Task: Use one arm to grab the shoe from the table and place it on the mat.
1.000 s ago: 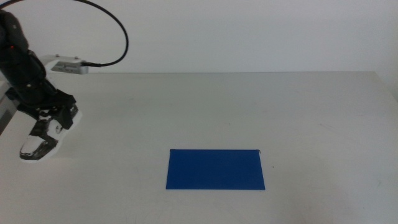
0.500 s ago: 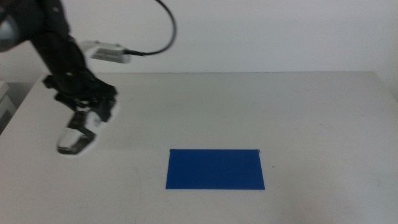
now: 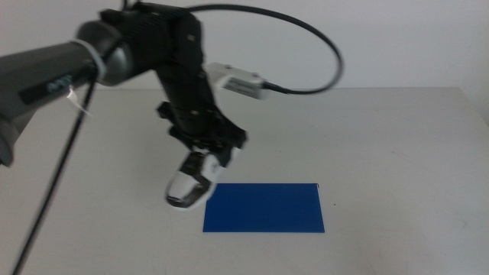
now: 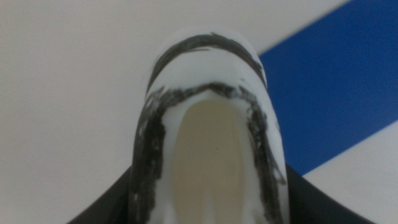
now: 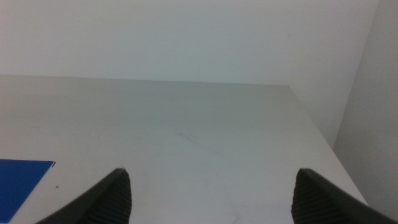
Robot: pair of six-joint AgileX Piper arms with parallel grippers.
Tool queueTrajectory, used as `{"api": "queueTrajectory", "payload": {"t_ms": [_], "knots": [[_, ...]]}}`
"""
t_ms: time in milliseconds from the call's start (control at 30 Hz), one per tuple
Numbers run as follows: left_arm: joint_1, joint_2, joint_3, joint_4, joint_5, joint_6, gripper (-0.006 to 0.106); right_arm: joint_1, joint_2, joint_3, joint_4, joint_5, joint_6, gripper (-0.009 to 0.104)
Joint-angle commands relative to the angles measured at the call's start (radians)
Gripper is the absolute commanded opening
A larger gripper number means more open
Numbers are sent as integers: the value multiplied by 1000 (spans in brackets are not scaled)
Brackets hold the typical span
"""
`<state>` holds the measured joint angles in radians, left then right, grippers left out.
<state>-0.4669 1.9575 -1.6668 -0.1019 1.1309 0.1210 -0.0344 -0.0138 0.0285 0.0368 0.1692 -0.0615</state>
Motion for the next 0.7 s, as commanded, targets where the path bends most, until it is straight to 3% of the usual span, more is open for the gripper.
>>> {"api": "queueTrajectory", "payload": {"t_ms": [0,367,667], "knots": [[-49,-62,-21,2,-47,-35,11,-5,-21,-10,-8,-79,-13,66],[-200,-27,-25,17,-150,-131,11,-5,-21,-10,-8,-79,-13,66],[-213,16,-25,17,-144,-144,11,-5,-21,-10,-8,-79,-13,66]]}}
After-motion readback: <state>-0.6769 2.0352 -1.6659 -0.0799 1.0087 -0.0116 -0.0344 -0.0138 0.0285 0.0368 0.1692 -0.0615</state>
